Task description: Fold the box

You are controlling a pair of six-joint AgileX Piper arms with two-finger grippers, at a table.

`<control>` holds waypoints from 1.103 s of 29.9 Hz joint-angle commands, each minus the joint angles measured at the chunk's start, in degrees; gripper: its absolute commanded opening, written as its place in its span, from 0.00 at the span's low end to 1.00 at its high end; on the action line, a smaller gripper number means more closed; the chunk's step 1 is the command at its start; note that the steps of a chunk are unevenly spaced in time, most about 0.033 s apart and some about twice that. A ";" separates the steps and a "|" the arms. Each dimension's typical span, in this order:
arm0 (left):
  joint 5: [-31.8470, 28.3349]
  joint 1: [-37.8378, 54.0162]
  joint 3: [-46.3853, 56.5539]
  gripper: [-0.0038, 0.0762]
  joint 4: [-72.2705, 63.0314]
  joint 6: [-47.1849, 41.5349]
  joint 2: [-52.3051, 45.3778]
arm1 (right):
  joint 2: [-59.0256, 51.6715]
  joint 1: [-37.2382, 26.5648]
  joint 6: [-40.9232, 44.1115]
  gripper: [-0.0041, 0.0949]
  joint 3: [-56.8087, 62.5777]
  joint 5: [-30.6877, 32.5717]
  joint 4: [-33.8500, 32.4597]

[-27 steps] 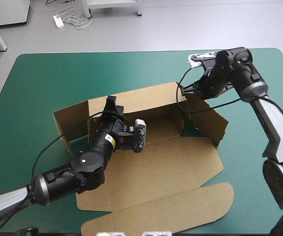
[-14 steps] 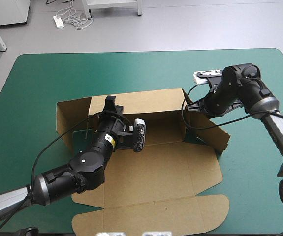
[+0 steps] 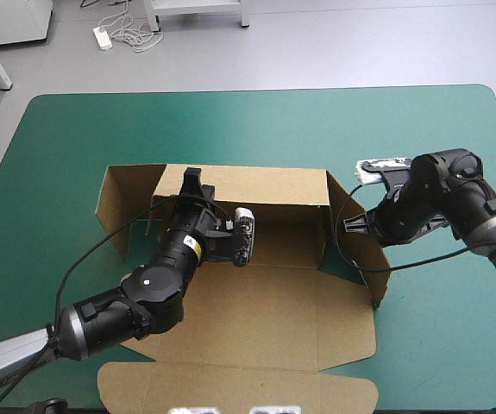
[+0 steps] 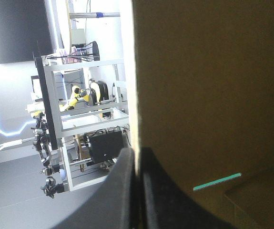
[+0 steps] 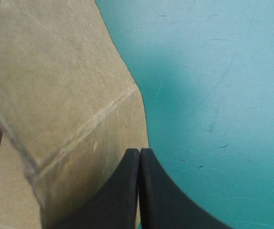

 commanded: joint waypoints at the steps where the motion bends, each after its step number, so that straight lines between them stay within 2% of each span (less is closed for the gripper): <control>1: 0.14 -0.17 -1.47 0.04 3.00 -0.91 -1.30 | -3.55 0.01 -0.27 0.04 -0.95 0.70 3.13; 9: 0.25 -0.17 -1.47 0.04 3.00 -0.91 -1.30 | -8.05 0.01 -0.99 0.04 -0.28 0.78 8.66; 14: 0.25 -0.17 -1.47 0.04 3.00 -0.91 -1.30 | -9.82 0.21 -1.56 0.04 5.13 0.59 10.24; 20: 0.25 -0.17 -1.47 0.04 3.00 -0.91 -1.30 | -12.36 0.21 -5.18 0.04 10.34 -9.27 10.25; 23: 0.13 -0.17 -1.47 0.04 3.00 -0.91 -1.30 | -12.71 0.21 -5.59 0.04 12.08 -11.03 10.77; 29: 0.02 -0.17 -1.47 0.04 3.00 -0.91 -1.30 | -14.05 0.21 -6.74 0.04 12.65 -8.09 13.44; 33: 0.12 -0.17 -1.47 0.04 3.00 -0.91 -1.30 | -16.74 0.21 -4.92 0.04 8.71 -5.88 13.13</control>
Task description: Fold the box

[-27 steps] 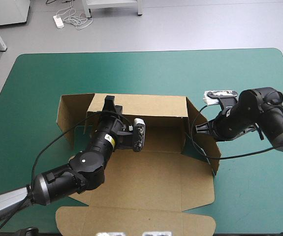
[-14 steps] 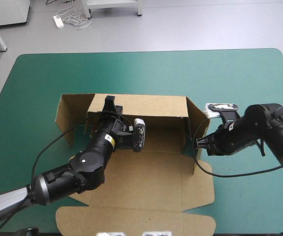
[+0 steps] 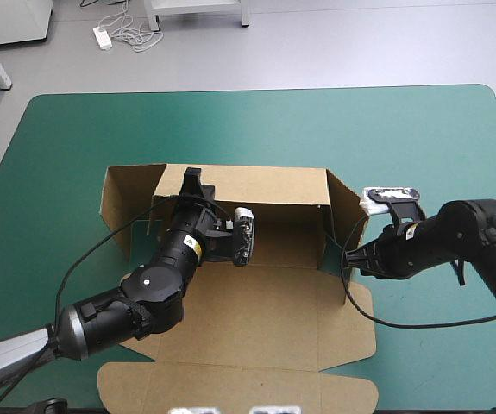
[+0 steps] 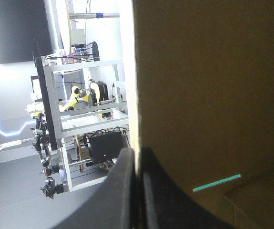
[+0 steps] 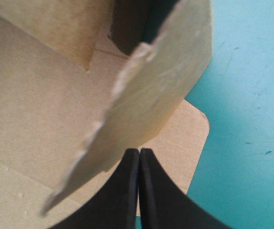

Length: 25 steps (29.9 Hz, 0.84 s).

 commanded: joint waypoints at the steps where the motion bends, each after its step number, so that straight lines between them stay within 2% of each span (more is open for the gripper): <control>1: 0.26 -0.17 -1.47 0.04 3.00 -0.75 -1.30 | -3.18 0.12 0.49 0.04 -6.15 1.27 1.04; 9: 0.26 -0.17 -1.47 0.04 3.00 -0.75 -1.30 | -0.43 0.12 4.15 0.04 -22.33 6.61 -2.92; 15: -0.02 -0.17 -1.47 0.04 3.00 -0.75 -1.30 | 5.55 0.12 5.14 0.04 -30.30 6.94 -5.44; 21: -0.02 -0.17 -1.47 0.04 3.00 -0.75 -1.30 | 12.74 0.12 7.46 0.04 -34.43 6.94 -16.60; 25: 0.34 -0.17 -1.47 0.04 3.00 -0.75 -1.30 | 15.85 -0.09 7.86 0.04 -34.43 6.94 -18.53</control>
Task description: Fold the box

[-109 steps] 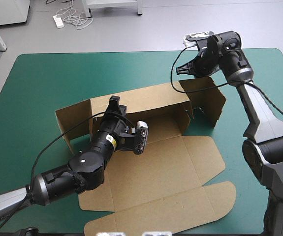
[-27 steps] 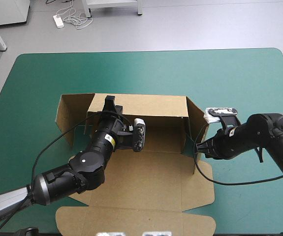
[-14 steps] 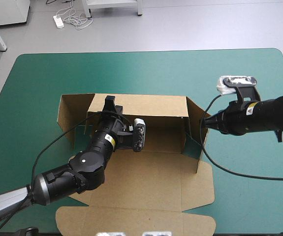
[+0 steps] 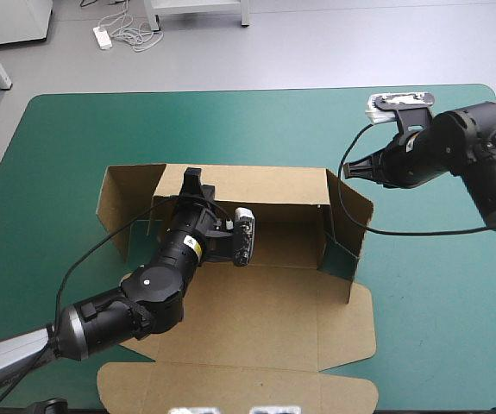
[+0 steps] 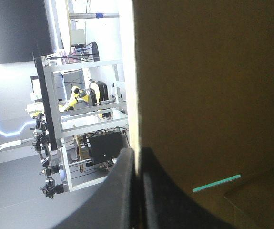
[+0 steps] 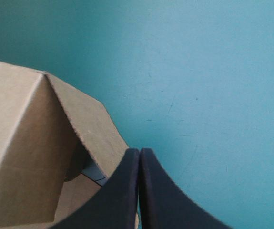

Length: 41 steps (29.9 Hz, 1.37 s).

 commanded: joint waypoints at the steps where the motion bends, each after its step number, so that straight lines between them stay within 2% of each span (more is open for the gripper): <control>1: 0.54 -0.17 -1.47 0.04 2.95 -0.75 -1.30 | 0.52 -0.27 0.39 0.04 -1.98 -0.03 -1.70; 10: 0.88 -0.17 -1.47 0.04 0.74 -0.75 -1.30 | 5.72 -0.27 0.41 0.04 -1.98 -0.96 0.81; 18: 1.17 -0.17 -1.47 0.04 0.91 -0.75 -1.30 | 4.50 0.18 -2.19 0.04 -0.26 -0.01 8.54; 21: 1.30 -0.17 -1.47 0.04 0.91 -0.75 -1.30 | 3.05 1.68 -2.19 0.04 2.46 -0.41 7.94; 33: 2.36 -0.17 -1.47 0.04 0.76 -0.75 -1.30 | -2.42 4.40 -1.32 0.04 12.87 -10.06 8.39; 41: 2.22 -0.17 -1.47 0.04 0.76 -0.75 -1.30 | -8.30 8.13 -2.69 0.04 22.79 -23.32 8.31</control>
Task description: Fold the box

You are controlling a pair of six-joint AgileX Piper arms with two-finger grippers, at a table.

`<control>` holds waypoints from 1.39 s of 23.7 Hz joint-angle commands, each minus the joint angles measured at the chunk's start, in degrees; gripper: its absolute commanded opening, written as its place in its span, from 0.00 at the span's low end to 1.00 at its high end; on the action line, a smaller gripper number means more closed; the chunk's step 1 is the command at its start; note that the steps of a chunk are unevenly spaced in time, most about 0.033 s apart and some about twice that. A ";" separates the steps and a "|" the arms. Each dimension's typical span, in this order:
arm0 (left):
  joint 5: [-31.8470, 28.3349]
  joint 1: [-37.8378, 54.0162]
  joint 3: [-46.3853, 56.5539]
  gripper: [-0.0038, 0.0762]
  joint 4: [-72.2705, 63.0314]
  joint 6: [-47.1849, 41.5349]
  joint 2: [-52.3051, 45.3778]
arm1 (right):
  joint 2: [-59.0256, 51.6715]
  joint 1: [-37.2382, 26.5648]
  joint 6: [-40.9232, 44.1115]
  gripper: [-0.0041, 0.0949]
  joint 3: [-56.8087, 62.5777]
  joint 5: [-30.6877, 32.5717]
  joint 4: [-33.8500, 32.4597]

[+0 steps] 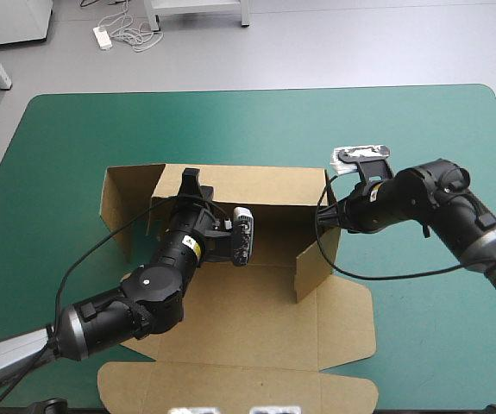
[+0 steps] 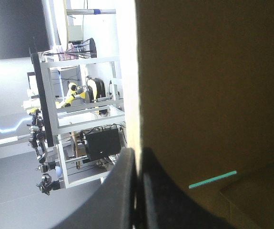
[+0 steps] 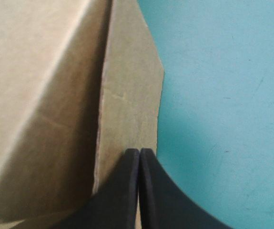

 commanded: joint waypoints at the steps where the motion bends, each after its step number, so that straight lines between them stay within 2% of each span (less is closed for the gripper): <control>1: 1.30 -0.17 -1.47 0.04 1.74 -0.75 -1.30 | -3.79 1.38 -1.29 0.04 2.12 -7.81 0.66; 11: 1.30 -0.17 -1.47 0.04 2.20 -0.75 -1.30 | -7.43 3.63 -5.72 0.04 10.20 -14.39 0.41; 15: 1.17 -0.17 -1.47 0.04 2.20 -0.75 -1.30 | -7.87 3.63 -7.74 0.06 10.93 -14.97 0.41; 17: 1.17 -0.17 -1.47 0.04 2.20 -0.75 -1.30 | -7.87 3.63 -9.47 0.11 10.93 -14.72 0.62; 19: 1.02 -0.17 -1.47 0.04 2.20 -0.75 -1.30 | -7.87 3.63 -11.66 0.24 10.93 -14.22 0.79; 20: 0.88 -0.17 -1.47 0.04 2.20 -0.75 -1.30 | -7.87 4.34 -17.69 0.30 10.93 -13.58 0.79; 24: 0.17 -0.17 -1.47 0.04 2.20 -0.75 -1.30 | -7.87 7.06 -18.85 0.51 10.93 -13.45 0.69; 33: -0.85 -0.17 -1.47 0.04 -0.59 -0.75 -1.30 | -7.87 7.49 -18.85 0.63 10.93 -17.31 0.71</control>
